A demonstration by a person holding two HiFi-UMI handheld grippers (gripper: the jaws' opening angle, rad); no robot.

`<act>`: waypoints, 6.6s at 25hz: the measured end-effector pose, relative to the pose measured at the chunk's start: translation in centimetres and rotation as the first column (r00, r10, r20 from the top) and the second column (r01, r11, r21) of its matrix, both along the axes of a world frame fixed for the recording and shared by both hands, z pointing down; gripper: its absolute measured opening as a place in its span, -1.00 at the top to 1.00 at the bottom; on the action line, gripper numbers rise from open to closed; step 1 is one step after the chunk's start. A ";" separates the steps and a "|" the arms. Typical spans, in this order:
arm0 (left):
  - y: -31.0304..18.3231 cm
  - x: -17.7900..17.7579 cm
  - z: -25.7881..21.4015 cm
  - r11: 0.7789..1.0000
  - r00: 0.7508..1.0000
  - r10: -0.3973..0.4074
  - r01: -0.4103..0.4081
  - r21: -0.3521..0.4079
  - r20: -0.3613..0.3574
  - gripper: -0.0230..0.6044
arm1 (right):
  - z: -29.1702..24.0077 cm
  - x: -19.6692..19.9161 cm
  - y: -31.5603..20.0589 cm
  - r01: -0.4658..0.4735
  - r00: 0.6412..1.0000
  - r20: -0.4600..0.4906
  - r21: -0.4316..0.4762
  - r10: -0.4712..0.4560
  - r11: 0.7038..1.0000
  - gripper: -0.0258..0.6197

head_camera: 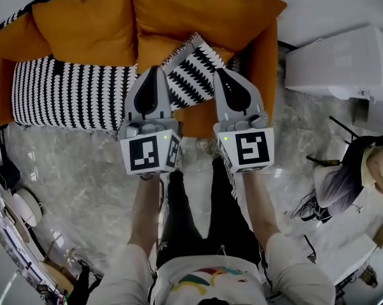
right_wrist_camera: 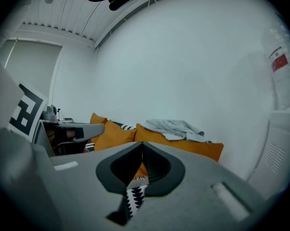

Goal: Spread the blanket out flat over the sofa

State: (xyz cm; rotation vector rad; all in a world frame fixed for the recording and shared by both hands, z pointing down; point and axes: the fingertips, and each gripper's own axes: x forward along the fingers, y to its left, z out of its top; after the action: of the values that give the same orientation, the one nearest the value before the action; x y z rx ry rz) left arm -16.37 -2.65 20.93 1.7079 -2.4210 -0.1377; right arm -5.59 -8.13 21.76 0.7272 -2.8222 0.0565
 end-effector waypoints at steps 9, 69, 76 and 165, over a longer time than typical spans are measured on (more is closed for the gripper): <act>1.4 0.6 8.9 0.999 1.000 -0.026 0.027 -0.033 0.005 0.87 | 10.7 1.6 2.0 0.027 0.994 -0.100 -0.093 -0.036 0.995 0.91; 3.8 3.2 10.7 0.970 0.972 0.226 -0.230 -0.076 -0.062 0.87 | 13.9 9.3 -0.3 -0.050 0.895 -0.442 0.024 0.056 0.998 0.88; 3.9 9.7 11.5 0.953 0.956 0.279 -0.287 -0.093 -0.094 0.87 | 14.8 16.9 5.4 -0.037 0.870 -0.491 0.022 0.043 0.999 0.88; -1.0 14.7 12.2 0.919 0.919 0.387 -0.391 -0.052 -0.073 0.87 | 31.6 22.8 12.1 -0.176 0.748 -0.664 -0.187 0.008 0.966 0.59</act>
State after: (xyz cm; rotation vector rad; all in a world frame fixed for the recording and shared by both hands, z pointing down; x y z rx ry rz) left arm -1.70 -3.70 33.17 2.0786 -1.9688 -0.0543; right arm 17.22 3.93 53.36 0.6634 -2.0508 0.1263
